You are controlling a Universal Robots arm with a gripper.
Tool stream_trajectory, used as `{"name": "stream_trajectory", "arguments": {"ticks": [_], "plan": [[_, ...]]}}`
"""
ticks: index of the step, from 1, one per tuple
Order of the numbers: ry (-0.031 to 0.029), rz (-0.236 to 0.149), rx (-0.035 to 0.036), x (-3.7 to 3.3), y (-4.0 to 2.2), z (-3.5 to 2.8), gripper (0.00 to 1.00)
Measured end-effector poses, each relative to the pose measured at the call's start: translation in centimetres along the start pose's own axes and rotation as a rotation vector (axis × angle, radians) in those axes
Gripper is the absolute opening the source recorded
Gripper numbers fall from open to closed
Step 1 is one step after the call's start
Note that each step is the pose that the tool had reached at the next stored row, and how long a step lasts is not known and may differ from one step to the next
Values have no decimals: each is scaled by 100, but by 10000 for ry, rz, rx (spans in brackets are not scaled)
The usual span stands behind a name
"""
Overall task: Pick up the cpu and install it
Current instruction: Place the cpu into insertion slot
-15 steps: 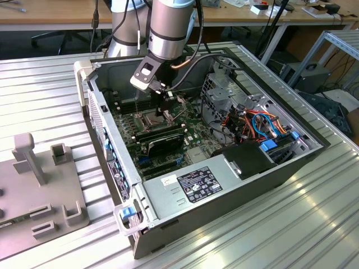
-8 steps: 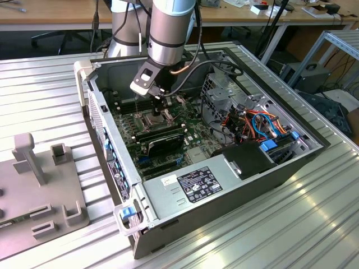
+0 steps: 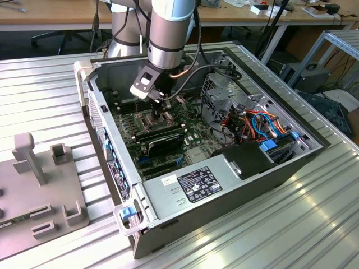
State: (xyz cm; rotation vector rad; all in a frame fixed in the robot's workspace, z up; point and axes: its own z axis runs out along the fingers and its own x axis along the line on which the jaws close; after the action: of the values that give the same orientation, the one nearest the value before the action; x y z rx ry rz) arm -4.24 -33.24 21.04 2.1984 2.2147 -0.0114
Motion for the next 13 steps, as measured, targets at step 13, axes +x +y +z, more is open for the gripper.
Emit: {"name": "stream_trajectory", "arguments": {"ticks": [13], "plan": [[2,0,2,1,-1,44,11]]}}
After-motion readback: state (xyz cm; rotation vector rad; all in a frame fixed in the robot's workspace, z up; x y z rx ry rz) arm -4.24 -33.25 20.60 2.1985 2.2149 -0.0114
